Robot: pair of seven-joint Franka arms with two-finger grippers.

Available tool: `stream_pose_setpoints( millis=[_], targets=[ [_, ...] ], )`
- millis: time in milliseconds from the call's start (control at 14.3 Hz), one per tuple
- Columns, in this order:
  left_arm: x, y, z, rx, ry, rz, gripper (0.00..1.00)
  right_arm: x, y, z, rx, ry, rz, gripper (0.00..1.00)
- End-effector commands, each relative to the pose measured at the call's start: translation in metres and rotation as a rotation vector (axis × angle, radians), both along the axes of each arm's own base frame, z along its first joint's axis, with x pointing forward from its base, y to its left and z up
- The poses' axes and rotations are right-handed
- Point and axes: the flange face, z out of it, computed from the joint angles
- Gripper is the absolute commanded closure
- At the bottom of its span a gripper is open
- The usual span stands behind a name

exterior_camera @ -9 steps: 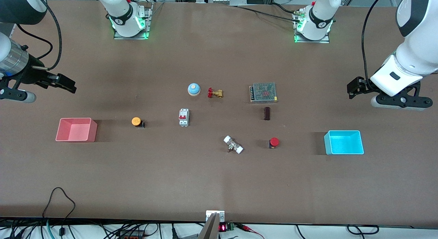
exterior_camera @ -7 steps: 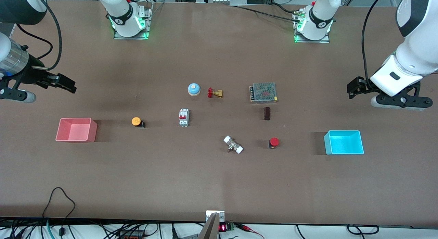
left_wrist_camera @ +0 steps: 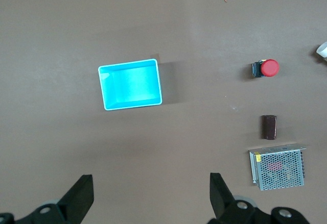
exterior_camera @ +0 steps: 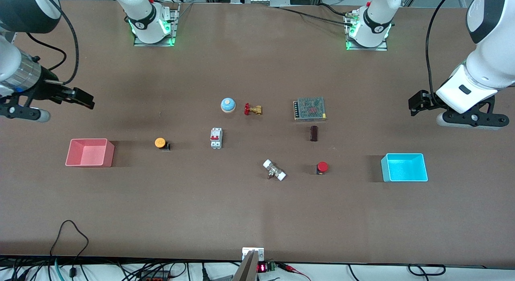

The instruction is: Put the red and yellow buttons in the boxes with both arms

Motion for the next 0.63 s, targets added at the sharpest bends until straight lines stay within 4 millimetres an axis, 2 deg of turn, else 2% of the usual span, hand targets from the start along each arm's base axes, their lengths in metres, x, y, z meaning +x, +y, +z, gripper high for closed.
stream_pose_setpoints(
  millis=[0,140,279,488,558],
  targets=[
    [-0.003,0.004,0.005,0.018,0.003,-0.014,0.0,-0.01,0.017,-0.027,-0.004,0.05,0.059,0.0],
    [-0.003,0.004,0.006,0.019,0.0,-0.014,0.0,-0.009,0.027,-0.055,-0.001,0.017,0.066,0.0],
    [0.001,-0.001,-0.002,0.019,0.013,-0.019,0.0,-0.008,0.039,-0.092,0.008,-0.006,0.068,0.0],
    [0.017,-0.013,-0.049,0.02,0.089,-0.038,0.0,-0.003,0.058,-0.14,0.019,-0.016,0.004,0.0],
    [0.019,-0.025,-0.055,0.012,0.099,-0.044,0.0,0.002,0.063,-0.153,0.026,-0.022,0.01,0.0]
  ],
)
